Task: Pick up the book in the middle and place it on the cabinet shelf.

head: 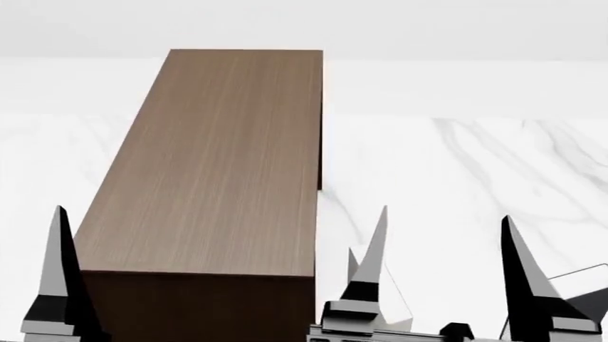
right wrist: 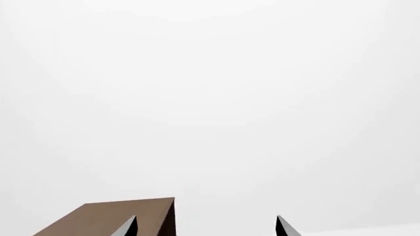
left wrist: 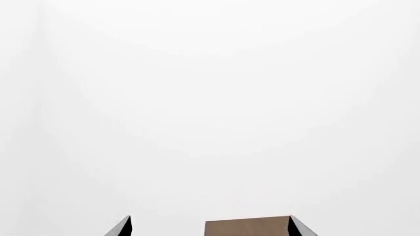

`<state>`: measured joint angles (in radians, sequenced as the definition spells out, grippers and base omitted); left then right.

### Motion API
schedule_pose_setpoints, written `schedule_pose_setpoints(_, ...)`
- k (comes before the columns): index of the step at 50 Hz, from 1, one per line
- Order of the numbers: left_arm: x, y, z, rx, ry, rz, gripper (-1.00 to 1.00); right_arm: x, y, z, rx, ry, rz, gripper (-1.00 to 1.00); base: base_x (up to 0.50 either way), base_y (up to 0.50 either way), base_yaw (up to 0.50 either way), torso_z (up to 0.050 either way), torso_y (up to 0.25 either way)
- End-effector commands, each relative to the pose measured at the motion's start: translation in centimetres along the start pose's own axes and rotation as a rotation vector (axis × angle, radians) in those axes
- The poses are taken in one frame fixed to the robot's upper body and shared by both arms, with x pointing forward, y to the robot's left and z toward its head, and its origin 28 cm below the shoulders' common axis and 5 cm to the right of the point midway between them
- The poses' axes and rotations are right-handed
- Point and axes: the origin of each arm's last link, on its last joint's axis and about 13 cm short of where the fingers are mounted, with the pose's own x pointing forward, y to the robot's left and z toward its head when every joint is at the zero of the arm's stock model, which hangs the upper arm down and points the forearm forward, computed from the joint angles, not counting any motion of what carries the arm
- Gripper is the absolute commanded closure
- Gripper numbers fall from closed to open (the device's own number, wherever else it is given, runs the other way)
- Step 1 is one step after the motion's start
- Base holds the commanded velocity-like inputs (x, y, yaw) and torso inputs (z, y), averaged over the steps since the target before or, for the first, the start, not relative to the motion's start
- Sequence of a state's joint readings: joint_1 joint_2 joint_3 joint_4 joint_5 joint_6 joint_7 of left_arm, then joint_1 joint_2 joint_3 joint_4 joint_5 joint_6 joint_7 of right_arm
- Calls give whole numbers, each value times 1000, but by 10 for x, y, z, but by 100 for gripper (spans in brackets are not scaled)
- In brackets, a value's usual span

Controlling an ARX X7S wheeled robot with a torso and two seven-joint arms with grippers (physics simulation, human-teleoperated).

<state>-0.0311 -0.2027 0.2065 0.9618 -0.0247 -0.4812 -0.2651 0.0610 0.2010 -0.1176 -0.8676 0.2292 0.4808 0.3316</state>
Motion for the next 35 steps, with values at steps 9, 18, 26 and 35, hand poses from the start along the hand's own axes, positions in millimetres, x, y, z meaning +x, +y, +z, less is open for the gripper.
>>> schedule_pose_setpoints(9,-1,0,0,2,2,-2,-100,-4,1,3,10,-96,19,-100,0,0,0,0,0)
schedule_pose_setpoints(18,0,0,-1,1,2,0,-100,-4,-1,4,45,-93,1,-100,-42,1,-258,0,0)
schedule_pose_setpoints(26,0,0,-1,-5,3,-1,-100,-4,-2,6,53,-96,-13,-100,-92,5,-500,0,0)
schedule_pose_setpoints(35,1,0,2,-26,16,-1,-100,1,-3,-2,-30,-19,-84,-100,-30,3,-167,33,0)
